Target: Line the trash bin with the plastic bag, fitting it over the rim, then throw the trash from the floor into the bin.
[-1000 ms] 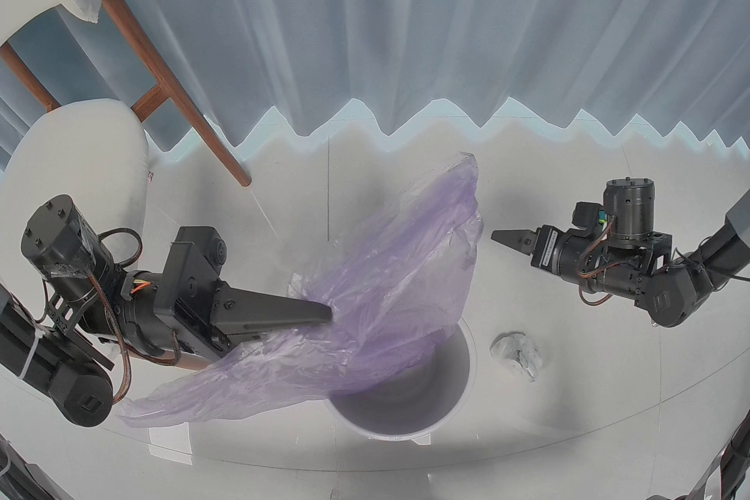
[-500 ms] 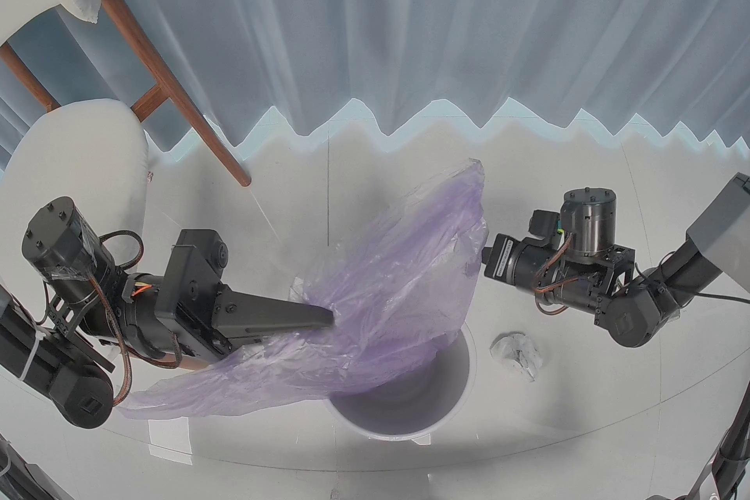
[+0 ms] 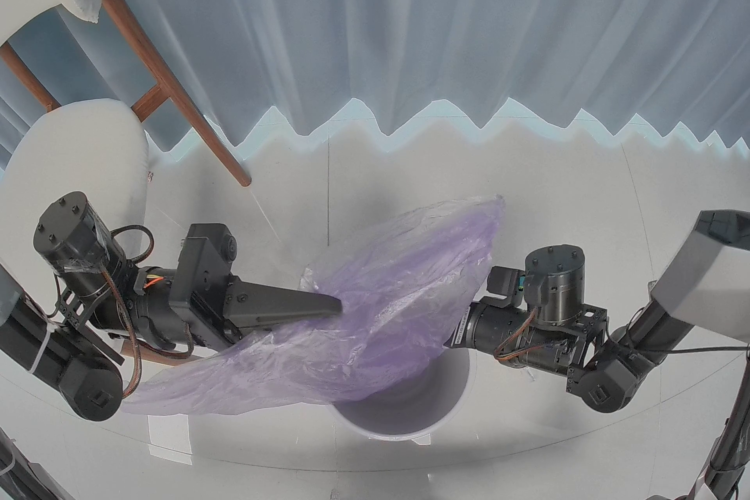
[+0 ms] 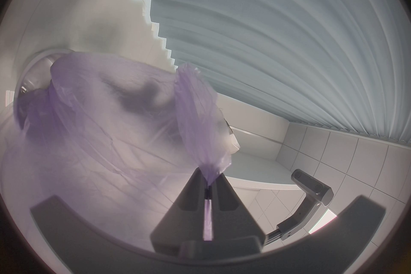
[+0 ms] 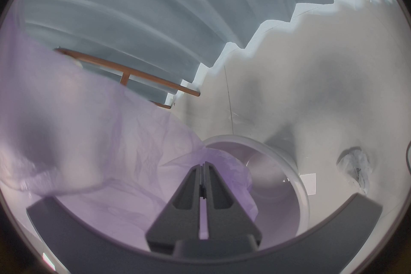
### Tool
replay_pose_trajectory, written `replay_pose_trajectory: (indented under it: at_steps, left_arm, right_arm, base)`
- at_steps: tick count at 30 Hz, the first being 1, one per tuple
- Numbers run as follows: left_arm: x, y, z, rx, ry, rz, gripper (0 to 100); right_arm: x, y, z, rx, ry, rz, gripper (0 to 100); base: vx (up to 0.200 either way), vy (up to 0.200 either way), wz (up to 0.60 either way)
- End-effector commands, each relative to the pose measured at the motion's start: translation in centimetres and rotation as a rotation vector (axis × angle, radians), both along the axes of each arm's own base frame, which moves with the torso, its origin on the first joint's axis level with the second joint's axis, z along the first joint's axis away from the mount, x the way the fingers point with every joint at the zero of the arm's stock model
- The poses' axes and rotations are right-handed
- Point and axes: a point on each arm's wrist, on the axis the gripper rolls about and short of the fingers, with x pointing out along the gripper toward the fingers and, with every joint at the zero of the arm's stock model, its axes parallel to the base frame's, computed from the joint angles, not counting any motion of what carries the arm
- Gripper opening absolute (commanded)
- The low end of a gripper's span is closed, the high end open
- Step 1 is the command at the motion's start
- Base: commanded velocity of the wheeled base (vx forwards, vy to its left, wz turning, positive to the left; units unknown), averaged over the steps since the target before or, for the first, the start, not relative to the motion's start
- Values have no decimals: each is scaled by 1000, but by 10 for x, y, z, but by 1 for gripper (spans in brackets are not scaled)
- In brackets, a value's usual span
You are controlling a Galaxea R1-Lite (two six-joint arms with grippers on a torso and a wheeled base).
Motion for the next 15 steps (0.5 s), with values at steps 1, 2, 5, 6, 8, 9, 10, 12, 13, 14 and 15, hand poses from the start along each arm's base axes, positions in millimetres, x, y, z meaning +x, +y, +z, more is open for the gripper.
replay_pose_trajectory:
  at_steps: [1, 2, 5, 6, 8, 9, 10, 12, 13, 14, 15]
  left_arm:
    - [9, -4, -4, 2, 7, 1, 0]
    - [10, -5, -3, 1, 4, 2, 0]
    - [14, -6, -2, -3, -2, 4, 0]
    - [14, -6, -2, -3, -2, 4, 0]
    - [14, -6, -4, -1, 2, 4, 0]
    - [14, -6, -4, -1, 2, 4, 0]
    - [14, -6, -6, 3, 10, 4, 0]
    - [14, -6, -6, 3, 10, 4, 0]
    - [14, -6, -5, 3, 10, 4, 0]
    - [14, -6, -5, 2, 9, 4, 0]
    - [14, -6, -4, 1, 8, 4, 0]
  right_arm:
    - [-9, 17, -23, -36, 19, 22, 0]
    - [-10, 20, -27, -39, 16, 23, 0]
    - [-13, 30, -32, -40, 5, 35, 0]
    - [-14, 32, -32, -40, 7, 36, 0]
    - [-15, 36, -32, -37, 4, 44, 0]
    - [-15, 36, -32, -37, 4, 44, 0]
    - [-19, 44, -35, -42, 4, 51, 0]
    - [-22, 44, -36, -48, 9, 49, 0]
    - [-23, 43, -35, -47, 10, 49, 0]
    - [-23, 40, -34, -49, 15, 42, 0]
    - [-24, 36, -35, -55, 22, 36, 0]
  base:
    - [0, 0, 0]
    - [0, 0, 0]
    - [0, 0, 0]
    - [0, 0, 0]
    - [0, 0, 0]
    - [0, 0, 0]
    - [0, 0, 0]
    - [0, 0, 0]
    - [0, 0, 0]
    - [0, 0, 0]
    - [0, 0, 0]
